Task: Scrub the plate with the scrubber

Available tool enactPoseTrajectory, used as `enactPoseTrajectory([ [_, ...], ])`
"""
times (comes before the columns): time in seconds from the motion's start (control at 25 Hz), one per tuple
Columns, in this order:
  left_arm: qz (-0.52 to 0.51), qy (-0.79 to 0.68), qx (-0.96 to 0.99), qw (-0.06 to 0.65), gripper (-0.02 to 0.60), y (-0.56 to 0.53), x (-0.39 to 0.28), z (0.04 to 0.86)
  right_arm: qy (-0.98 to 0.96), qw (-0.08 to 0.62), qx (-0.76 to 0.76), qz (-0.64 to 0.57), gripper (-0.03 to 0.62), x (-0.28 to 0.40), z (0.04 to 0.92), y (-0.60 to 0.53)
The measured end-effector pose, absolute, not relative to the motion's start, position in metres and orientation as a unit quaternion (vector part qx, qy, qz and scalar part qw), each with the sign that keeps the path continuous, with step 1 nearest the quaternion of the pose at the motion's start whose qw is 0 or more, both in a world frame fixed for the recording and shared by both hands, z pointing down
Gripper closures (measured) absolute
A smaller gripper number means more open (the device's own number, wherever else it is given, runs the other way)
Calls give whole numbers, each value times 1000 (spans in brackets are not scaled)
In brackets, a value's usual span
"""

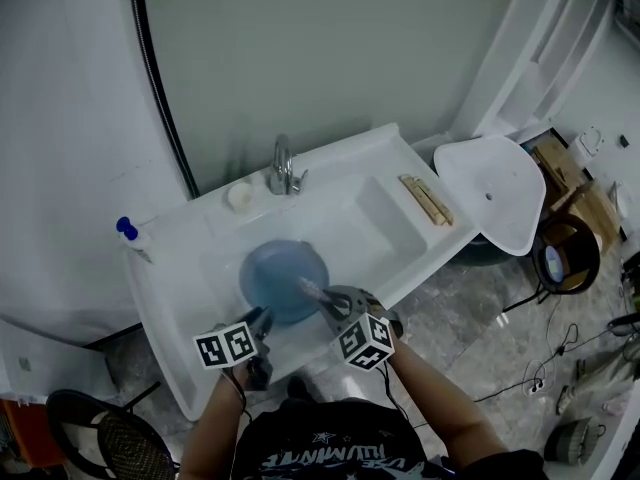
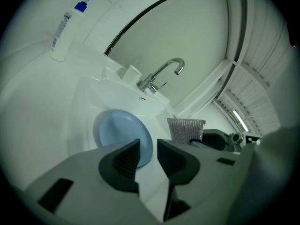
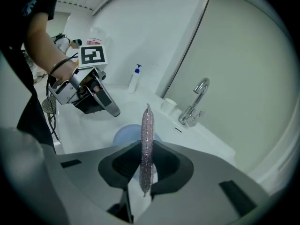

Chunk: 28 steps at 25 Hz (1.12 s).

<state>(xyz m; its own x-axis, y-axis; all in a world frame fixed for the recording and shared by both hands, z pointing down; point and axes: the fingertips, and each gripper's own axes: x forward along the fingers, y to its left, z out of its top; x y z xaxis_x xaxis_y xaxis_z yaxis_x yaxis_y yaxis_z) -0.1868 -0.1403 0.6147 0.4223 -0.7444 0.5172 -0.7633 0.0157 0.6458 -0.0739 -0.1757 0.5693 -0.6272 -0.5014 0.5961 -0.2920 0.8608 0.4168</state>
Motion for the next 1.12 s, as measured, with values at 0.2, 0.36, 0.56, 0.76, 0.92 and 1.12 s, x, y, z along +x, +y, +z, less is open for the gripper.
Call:
enactPoseTrajectory([
  [0.2,-3,-545,697,466,511,-132,-182,608,-897,353,231,-131,517,-70,565,-172],
  [0.36,-5,-552,699,455,529,-117,-173,600,-903,336,235,-126,517,-59,557,-160],
  [0.56,-18,-564,699,440,546,-97,-157,585,-908,320,240,-128,517,-35,543,-142],
  [0.76,-22,-567,704,427,549,-70,-129,573,-912,303,248,-125,517,-7,532,-118],
  [0.92,-25,-571,706,417,549,-44,-110,564,-914,291,254,-125,517,16,527,-94],
  [1.12,-30,-576,707,409,549,-3,-87,556,-918,282,253,-115,517,40,526,-58],
])
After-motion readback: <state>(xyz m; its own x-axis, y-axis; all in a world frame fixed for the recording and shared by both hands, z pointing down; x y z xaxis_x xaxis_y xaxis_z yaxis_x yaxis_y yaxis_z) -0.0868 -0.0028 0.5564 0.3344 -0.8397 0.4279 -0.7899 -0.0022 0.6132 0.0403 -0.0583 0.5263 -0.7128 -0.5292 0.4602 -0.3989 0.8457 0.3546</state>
